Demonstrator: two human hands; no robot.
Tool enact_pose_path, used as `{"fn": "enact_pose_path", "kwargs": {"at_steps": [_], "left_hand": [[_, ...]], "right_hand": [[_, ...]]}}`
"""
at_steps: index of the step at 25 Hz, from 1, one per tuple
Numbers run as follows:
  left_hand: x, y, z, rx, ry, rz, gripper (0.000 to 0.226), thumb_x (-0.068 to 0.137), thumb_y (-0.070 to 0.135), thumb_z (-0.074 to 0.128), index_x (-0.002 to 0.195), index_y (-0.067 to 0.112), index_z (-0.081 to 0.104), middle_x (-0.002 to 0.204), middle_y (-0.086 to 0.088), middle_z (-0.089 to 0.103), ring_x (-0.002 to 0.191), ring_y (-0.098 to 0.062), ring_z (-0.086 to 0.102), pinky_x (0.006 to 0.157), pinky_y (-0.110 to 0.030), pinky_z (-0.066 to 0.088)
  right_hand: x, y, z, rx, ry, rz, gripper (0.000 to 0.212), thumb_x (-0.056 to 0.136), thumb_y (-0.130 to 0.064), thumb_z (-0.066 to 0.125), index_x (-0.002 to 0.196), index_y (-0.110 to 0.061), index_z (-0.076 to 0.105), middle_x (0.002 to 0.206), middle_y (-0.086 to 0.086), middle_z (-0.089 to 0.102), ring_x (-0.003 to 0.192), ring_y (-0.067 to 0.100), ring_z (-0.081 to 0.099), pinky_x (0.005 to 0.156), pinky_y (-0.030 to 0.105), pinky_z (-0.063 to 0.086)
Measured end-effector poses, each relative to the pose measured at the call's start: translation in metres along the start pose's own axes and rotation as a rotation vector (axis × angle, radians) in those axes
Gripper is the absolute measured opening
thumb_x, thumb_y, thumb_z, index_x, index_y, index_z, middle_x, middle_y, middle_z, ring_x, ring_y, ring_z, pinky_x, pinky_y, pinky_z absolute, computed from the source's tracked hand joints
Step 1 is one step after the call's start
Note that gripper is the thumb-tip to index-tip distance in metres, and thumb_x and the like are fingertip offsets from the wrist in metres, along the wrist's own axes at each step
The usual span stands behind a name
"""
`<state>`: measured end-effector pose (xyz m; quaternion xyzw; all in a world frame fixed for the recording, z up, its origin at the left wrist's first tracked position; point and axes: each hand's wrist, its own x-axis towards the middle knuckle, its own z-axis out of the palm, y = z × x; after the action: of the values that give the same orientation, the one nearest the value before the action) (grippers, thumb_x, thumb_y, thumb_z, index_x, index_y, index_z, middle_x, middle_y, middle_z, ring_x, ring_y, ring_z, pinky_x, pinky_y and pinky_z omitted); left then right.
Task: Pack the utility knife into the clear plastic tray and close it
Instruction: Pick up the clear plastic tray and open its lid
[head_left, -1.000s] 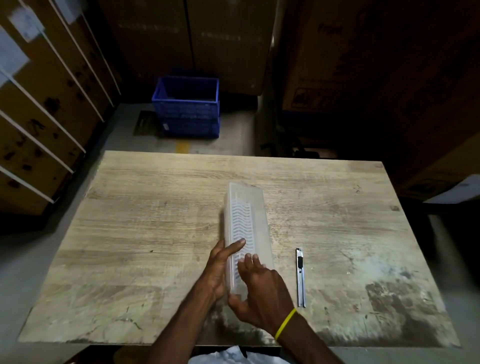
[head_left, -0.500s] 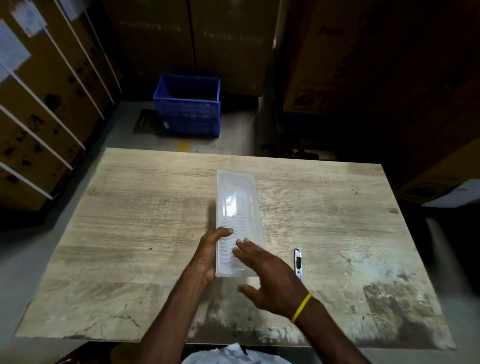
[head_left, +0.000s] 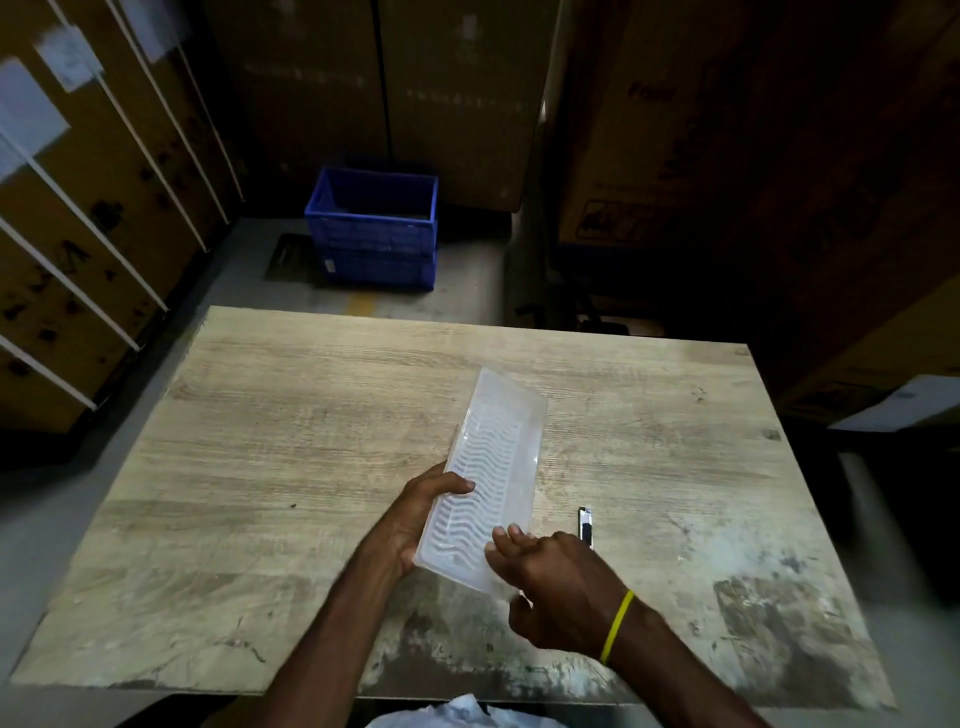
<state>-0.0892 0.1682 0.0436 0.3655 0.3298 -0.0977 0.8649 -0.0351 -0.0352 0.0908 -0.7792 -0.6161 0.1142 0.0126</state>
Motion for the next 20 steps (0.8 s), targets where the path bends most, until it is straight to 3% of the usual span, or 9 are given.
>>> {"fn": "enact_pose_path", "kwargs": {"at_steps": [2, 6, 9, 11, 13, 16, 18, 20], "left_hand": [[-0.002, -0.004, -0.002, -0.001, 0.016, -0.012, 0.069, 0.071, 0.011, 0.073, 0.137, -0.001, 0.056, 0.128, -0.030, 0.065, 0.102, -0.043, 0.068, 0.080, -0.046, 0.059], [-0.008, -0.004, -0.004, 0.013, 0.029, 0.001, 0.066, 0.072, 0.012, 0.075, 0.135, 0.001, 0.058, 0.129, -0.031, 0.065, 0.105, -0.046, 0.068, 0.087, -0.051, 0.057], [-0.011, 0.003, -0.008, 0.082, 0.027, 0.115, 0.061, 0.072, 0.006, 0.074, 0.132, 0.005, 0.061, 0.126, -0.029, 0.068, 0.106, -0.047, 0.069, 0.093, -0.058, 0.055], [-0.012, 0.009, -0.014, 0.128, 0.033, 0.164, 0.057, 0.074, 0.005, 0.073, 0.130, 0.011, 0.064, 0.127, -0.029, 0.068, 0.111, -0.051, 0.066, 0.099, -0.068, 0.049], [-0.016, 0.008, -0.020, 0.100, -0.004, 0.160, 0.058, 0.078, 0.005, 0.074, 0.134, 0.011, 0.060, 0.134, -0.032, 0.062, 0.121, -0.057, 0.058, 0.104, -0.076, 0.038], [-0.022, -0.008, -0.026, 0.043, -0.114, 0.120, 0.063, 0.081, 0.002, 0.072, 0.141, 0.007, 0.052, 0.142, -0.035, 0.053, 0.130, -0.060, 0.048, 0.109, -0.078, 0.029], [-0.028, -0.023, -0.023, 0.077, -0.166, 0.101, 0.064, 0.079, -0.002, 0.071, 0.140, 0.009, 0.055, 0.139, -0.034, 0.057, 0.126, -0.058, 0.053, 0.109, -0.074, 0.034], [-0.037, -0.039, -0.018, 0.115, -0.205, 0.085, 0.070, 0.075, -0.003, 0.075, 0.141, 0.013, 0.056, 0.137, -0.030, 0.062, 0.123, -0.054, 0.058, 0.106, -0.070, 0.041]], "right_hand": [[0.001, -0.001, -0.007, -0.029, -0.013, -0.027, 0.052, 0.061, -0.026, 0.046, 0.111, -0.015, 0.051, 0.116, 0.011, 0.064, 0.086, 0.038, 0.069, 0.062, 0.043, 0.056], [0.005, 0.001, -0.019, -0.096, 0.021, -0.106, 0.041, 0.057, -0.027, 0.055, 0.096, -0.016, 0.054, 0.094, 0.006, 0.063, 0.066, 0.033, 0.064, 0.052, 0.035, 0.050], [-0.001, 0.003, -0.006, 0.018, 0.094, -0.076, 0.051, 0.067, -0.029, 0.063, 0.116, -0.017, 0.059, 0.123, 0.007, 0.068, 0.099, 0.028, 0.071, 0.065, 0.040, 0.059], [-0.010, 0.002, -0.002, 0.376, 0.185, 0.040, 0.056, 0.075, -0.039, 0.072, 0.128, -0.025, 0.063, 0.136, -0.004, 0.064, 0.121, 0.010, 0.062, 0.089, 0.034, 0.058], [-0.014, 0.002, -0.006, 0.652, 0.397, 0.205, 0.054, 0.077, -0.043, 0.079, 0.127, -0.027, 0.067, 0.131, -0.013, 0.066, 0.120, -0.003, 0.059, 0.098, 0.021, 0.051], [0.002, 0.022, -0.022, 0.590, 0.713, 0.371, 0.041, 0.078, -0.025, 0.082, 0.117, -0.019, 0.072, 0.119, -0.010, 0.070, 0.111, 0.001, 0.063, 0.098, 0.011, 0.043], [0.017, 0.049, -0.038, 0.500, 0.769, 0.385, 0.040, 0.075, -0.018, 0.083, 0.113, -0.012, 0.072, 0.115, -0.002, 0.070, 0.107, 0.009, 0.062, 0.097, 0.012, 0.041], [0.030, 0.076, -0.054, 0.497, 0.683, 0.442, 0.051, 0.072, -0.019, 0.086, 0.119, -0.011, 0.068, 0.118, 0.002, 0.067, 0.103, 0.012, 0.060, 0.091, 0.018, 0.045]]}}
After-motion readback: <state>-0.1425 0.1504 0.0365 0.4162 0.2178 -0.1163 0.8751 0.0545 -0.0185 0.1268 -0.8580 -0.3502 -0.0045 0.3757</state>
